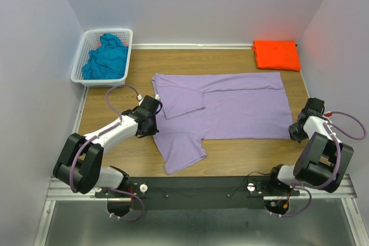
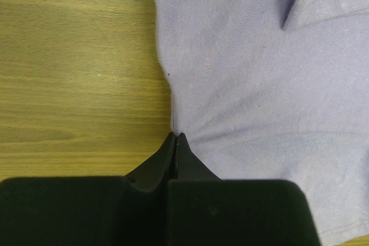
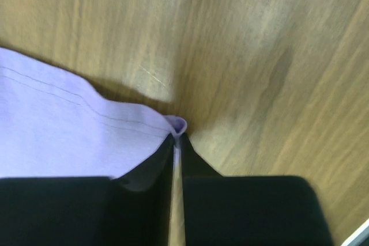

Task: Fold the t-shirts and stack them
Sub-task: Fold the tshirt

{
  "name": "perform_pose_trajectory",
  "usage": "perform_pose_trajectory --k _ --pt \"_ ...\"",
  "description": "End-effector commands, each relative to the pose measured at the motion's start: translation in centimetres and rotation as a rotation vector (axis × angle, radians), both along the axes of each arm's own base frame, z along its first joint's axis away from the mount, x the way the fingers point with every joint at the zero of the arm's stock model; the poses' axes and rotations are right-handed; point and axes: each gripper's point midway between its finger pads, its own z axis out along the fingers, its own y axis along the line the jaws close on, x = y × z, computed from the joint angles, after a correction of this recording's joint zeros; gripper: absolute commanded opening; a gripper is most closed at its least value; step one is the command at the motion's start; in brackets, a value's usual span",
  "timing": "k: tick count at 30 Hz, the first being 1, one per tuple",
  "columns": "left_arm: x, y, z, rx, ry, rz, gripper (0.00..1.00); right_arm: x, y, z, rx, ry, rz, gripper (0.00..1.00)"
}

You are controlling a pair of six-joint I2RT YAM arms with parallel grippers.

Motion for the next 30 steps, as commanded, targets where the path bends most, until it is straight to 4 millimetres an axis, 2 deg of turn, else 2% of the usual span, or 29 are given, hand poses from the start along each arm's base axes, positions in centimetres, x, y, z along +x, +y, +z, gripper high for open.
perform_pose_trajectory --k 1,3,8,9,14,20,30 --pt "0.2 0.6 0.7 0.025 -0.027 0.022 0.00 -2.8 0.2 -2.0 0.019 0.109 -0.033 0.05" --pt "0.2 0.6 0.8 0.022 -0.027 0.025 0.00 -2.9 0.5 -2.0 0.029 0.111 -0.029 0.01" --pt "0.0 0.5 1.8 0.013 -0.025 0.015 0.00 -2.8 1.2 -0.8 0.051 0.076 -0.011 0.01" --pt "0.0 0.3 2.2 0.005 -0.022 0.011 0.00 -1.9 1.0 0.3 0.048 0.038 -0.005 0.01" --pt "0.5 -0.1 3.8 -0.028 -0.057 0.023 0.00 -0.4 0.9 3.0 0.047 -0.016 0.028 0.01" --pt "1.1 -0.1 5.1 -0.034 -0.079 0.030 0.00 0.7 1.6 4.0 0.087 -0.070 0.045 0.01" --pt "3.2 0.7 6.7 -0.031 -0.131 0.044 0.00 3.9 0.7 6.9 0.062 -0.135 0.129 0.01"
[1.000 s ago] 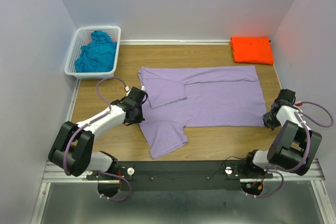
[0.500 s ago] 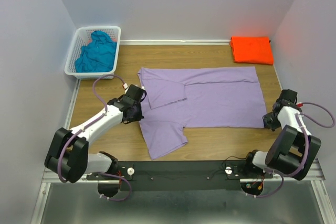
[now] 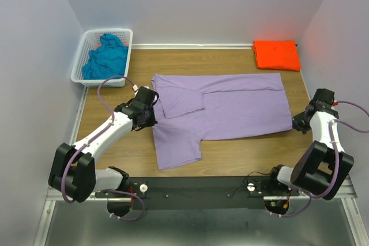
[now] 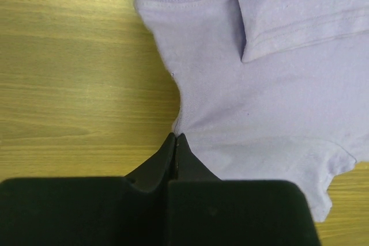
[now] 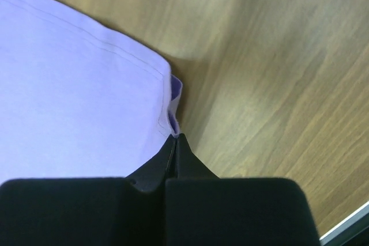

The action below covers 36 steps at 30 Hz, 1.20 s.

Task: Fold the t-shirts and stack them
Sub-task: Fold the tshirt

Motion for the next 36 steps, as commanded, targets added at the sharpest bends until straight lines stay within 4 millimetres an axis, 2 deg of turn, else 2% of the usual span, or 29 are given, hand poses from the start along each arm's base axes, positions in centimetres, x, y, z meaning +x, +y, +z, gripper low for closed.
perform_pose_trajectory --k 1,5,12,22,30,34,36 --pt "1.4 0.9 1.5 0.015 -0.043 0.018 0.00 1.7 -0.3 1.6 -0.001 -0.030 0.043 0.01" --pt "2.5 1.6 2.0 0.004 -0.059 0.028 0.00 2.9 -0.7 2.0 0.000 -0.037 0.068 0.01" --pt "5.0 2.2 3.2 -0.021 -0.090 0.024 0.00 5.7 0.2 1.5 0.073 -0.081 0.170 0.01" --pt "7.8 2.2 3.1 -0.044 -0.090 -0.003 0.00 9.3 0.0 1.6 0.097 -0.111 0.222 0.01" --pt "10.2 2.2 2.6 -0.049 -0.087 0.001 0.00 11.1 -0.3 1.2 0.102 -0.121 0.233 0.01" --pt "11.3 2.4 2.6 -0.055 -0.094 0.010 0.00 11.8 -0.4 0.2 0.113 -0.116 0.229 0.01" --pt "11.7 2.5 2.5 -0.055 -0.092 0.016 0.00 12.3 -0.5 0.4 0.118 -0.129 0.232 0.01"
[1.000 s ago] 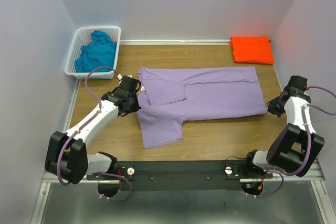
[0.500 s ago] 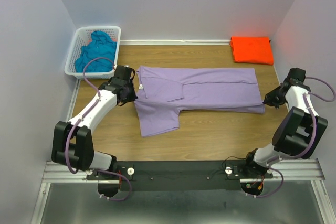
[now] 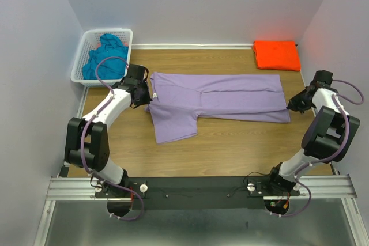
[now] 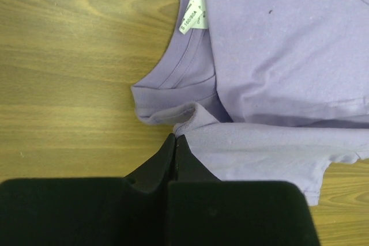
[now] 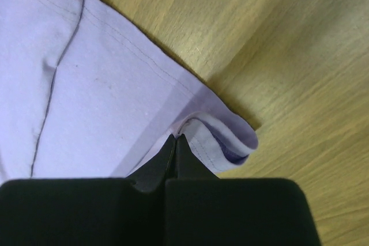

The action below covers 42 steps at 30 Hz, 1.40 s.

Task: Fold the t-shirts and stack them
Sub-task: Fold the tshirt

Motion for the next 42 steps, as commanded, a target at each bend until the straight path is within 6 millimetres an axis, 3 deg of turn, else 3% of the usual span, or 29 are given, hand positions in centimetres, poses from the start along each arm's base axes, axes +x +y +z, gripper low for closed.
perform_pose_trajectory --k 1,13,21,30,35,40,42 --pt "1.8 0.3 0.9 -0.007 -0.042 0.001 0.00 2.2 -0.5 0.9 -0.002 -0.059 0.007 0.01" --pt "2.9 0.6 -0.9 0.000 -0.023 0.007 0.00 4.5 -0.6 1.1 0.004 -0.090 0.014 0.01" --pt "4.7 0.8 -1.7 0.019 -0.038 0.018 0.00 5.2 -0.8 -1.5 0.009 -0.064 0.015 0.01" --pt "5.2 1.0 -2.7 0.030 -0.038 0.025 0.00 5.5 -1.1 -3.1 0.000 -0.046 0.029 0.01" --pt "5.4 1.1 -1.9 0.032 -0.059 0.034 0.00 6.1 -1.0 -1.5 -0.012 -0.087 0.045 0.01" --pt "5.1 1.4 -2.8 0.042 -0.039 0.041 0.00 7.4 -0.9 0.4 -0.033 -0.136 0.060 0.01" --pt "5.2 1.4 -3.1 0.041 -0.038 0.044 0.00 7.4 -0.9 0.2 -0.031 -0.132 0.055 0.01"
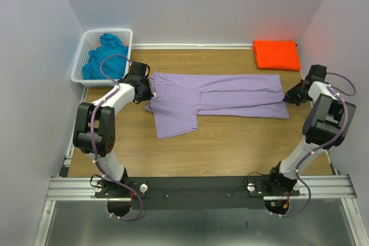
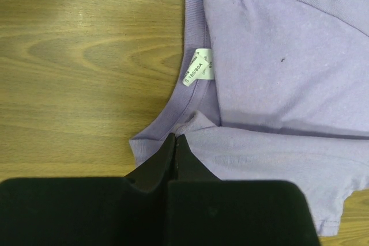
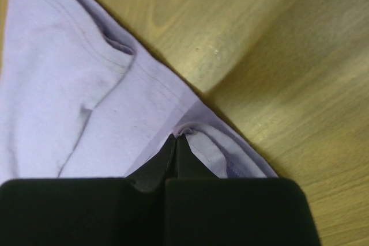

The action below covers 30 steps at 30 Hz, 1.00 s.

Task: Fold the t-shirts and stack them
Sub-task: Fold the tshirt

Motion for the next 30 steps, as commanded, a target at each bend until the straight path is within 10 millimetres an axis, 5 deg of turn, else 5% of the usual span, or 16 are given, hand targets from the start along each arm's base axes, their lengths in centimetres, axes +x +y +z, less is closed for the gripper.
perform_pose_trajectory --k 1,11,13,18,19,23,27,30 --pt "1.0 1.0 -0.2 0.030 -0.029 0.034 0.00 2.0 -0.8 2.4 -0.047 -0.082 0.003 0.01" --pt "1.4 1.0 -1.3 0.025 -0.025 0.059 0.04 1.6 -1.1 0.1 -0.056 -0.040 -0.002 0.04" --pt "1.5 0.9 -0.8 0.017 -0.039 0.062 0.14 1.6 -1.1 0.1 -0.061 -0.039 0.009 0.13" --pt "1.9 1.3 2.9 0.019 -0.124 0.073 0.43 1.9 -0.1 2.9 -0.087 -0.104 0.067 0.51" --pt "1.8 1.4 3.4 0.022 -0.132 0.077 0.53 1.8 0.5 3.2 -0.095 -0.109 0.091 0.59" --pt "0.5 1.4 5.6 0.024 -0.172 0.070 0.69 1.3 3.0 5.6 -0.126 -0.160 0.157 0.71" --pt "-2.7 0.1 7.2 0.040 -0.197 0.035 0.70 0.2 7.3 8.3 -0.168 -0.221 0.274 0.77" --pt "-6.2 -2.4 6.2 0.041 -0.169 -0.042 0.70 -1.5 9.5 8.0 -0.169 -0.212 0.331 0.80"
